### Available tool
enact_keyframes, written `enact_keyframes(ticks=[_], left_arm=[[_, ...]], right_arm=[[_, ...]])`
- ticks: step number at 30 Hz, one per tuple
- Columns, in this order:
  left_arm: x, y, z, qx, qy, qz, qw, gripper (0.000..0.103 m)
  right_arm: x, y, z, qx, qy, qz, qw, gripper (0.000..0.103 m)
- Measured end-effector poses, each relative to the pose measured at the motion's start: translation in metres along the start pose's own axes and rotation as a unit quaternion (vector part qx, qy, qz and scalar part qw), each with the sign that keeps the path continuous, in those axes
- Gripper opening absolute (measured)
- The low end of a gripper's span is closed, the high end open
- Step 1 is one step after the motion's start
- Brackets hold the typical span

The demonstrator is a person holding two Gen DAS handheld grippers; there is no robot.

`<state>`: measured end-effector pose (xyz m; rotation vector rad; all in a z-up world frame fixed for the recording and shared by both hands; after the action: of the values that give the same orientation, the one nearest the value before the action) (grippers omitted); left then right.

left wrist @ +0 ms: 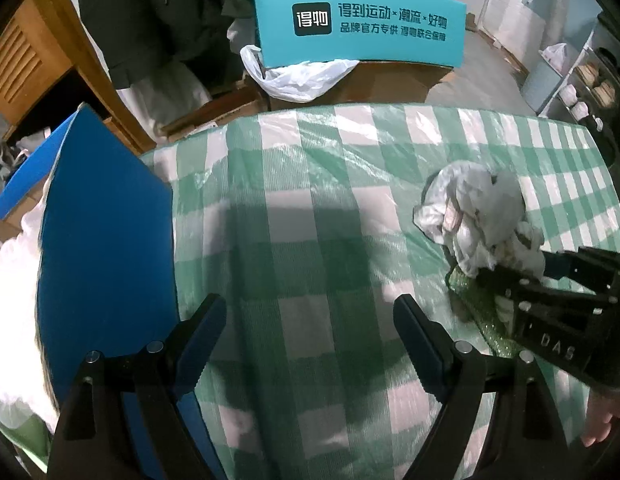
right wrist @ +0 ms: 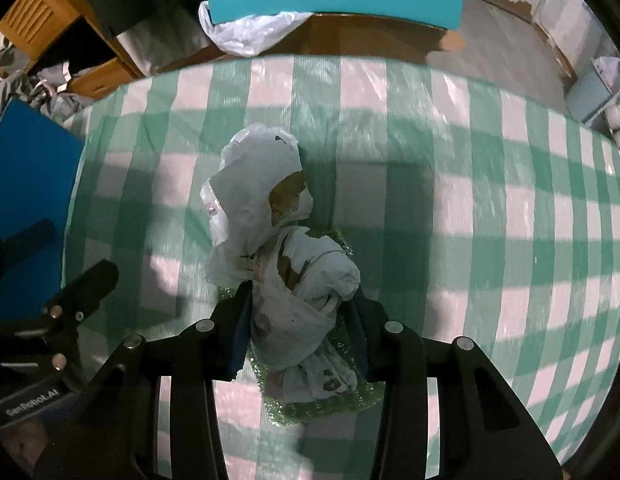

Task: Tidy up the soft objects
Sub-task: 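Lift the white socks off the mesh pad with the right gripper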

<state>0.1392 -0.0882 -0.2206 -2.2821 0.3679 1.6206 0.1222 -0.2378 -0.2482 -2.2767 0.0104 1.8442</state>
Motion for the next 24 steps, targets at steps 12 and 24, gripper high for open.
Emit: enact_keyframes(ticks=[12,24], left_arm=[[-0.017,0.010,0.018,0.007,0.003,-0.008,0.9999,0.087],[-0.023,0.050,0.013,0.041,0.003,-0.010,0.9991,0.087]], right_arm=[[-0.026,-0.006,0.022,0.002,0.021,-0.017,1.000,0.040],[-0.052,0.018,0.029,0.021,0.025,-0.040,0.999,0.040]])
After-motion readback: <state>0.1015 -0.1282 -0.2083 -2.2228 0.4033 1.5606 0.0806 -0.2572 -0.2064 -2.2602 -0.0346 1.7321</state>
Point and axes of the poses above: each gripper's, at about its wrist camera, not at the fingertips, and x roughly the way its jaws point, y to its right, z to its underside, the point moved 6 cm from there along x, roughly the way its jaws point, and after that the axes turned 11 degrees about x, right-handed, at the moved point
